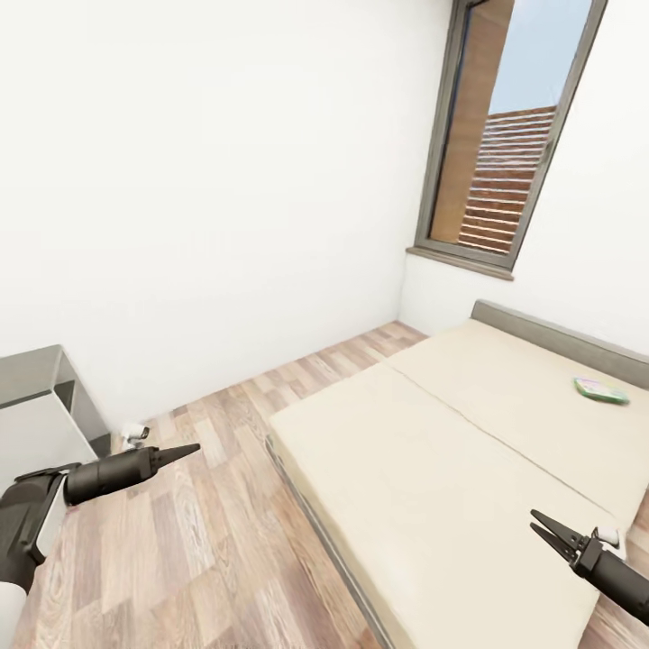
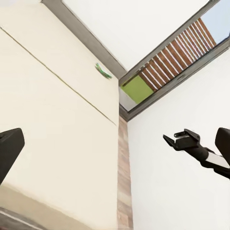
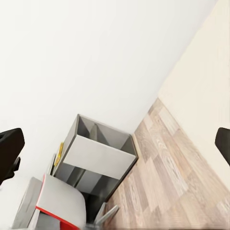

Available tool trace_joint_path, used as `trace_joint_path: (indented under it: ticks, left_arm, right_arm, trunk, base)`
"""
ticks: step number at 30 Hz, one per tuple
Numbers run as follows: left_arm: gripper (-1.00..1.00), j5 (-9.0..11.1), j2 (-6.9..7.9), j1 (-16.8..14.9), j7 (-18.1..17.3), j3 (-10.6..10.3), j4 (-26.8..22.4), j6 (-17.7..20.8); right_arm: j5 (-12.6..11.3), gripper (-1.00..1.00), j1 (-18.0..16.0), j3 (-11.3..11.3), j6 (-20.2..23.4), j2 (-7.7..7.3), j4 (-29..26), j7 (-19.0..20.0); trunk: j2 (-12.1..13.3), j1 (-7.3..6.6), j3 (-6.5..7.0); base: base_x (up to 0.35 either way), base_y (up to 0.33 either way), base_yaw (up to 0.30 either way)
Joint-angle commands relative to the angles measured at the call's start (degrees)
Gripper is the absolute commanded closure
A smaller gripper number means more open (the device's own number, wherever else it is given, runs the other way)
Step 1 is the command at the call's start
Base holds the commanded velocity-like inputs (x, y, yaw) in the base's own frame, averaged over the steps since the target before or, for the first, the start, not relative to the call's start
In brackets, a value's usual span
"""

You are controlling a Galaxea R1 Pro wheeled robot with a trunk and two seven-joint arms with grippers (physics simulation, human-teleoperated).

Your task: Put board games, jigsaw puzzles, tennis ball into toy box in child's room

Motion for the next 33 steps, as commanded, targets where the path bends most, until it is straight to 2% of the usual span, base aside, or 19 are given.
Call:
trace_joint_path:
  ticks: [1,8,16,33]
  left_arm:
    - [-1.00,0.0,-0.01,-0.1,-0.2,0.0,0.0,0.6]
    - [-1.00,0.0,0.01,-0.1,-0.2,0.0,0.0,0.6]
    - [-1.00,0.1,0.06,-0.1,-0.3,0.1,-0.1,0.6]
    - [-1.00,0.1,0.07,-0.1,-0.4,0.1,-0.1,0.6]
  right_arm:
    - [-0.3,-1.00,0.0,0.1,0.6,-0.03,0.0,0.2]
    - [-0.3,-1.00,0.0,0.1,0.5,0.02,-0.1,0.3]
    - [-0.2,-1.00,0.0,0.1,0.5,-0.03,-0.1,0.2]
    - [-0.2,-1.00,0.0,0.3,0.6,0.10,-0.1,0.1]
  trunk:
    - [-0.1,0.03,-0.18]
    - [-0.1,0.03,-0.58]
    - [-0.1,0.03,-0.80]
    - [-0.1,0.03,-0.83]
  base:
    - [-0.002,-0.188,0.192]
    - [-0.001,-0.215,0.176]
    - [-0.023,-0.046,0.080]
    - [-0.174,-0.002,0.004]
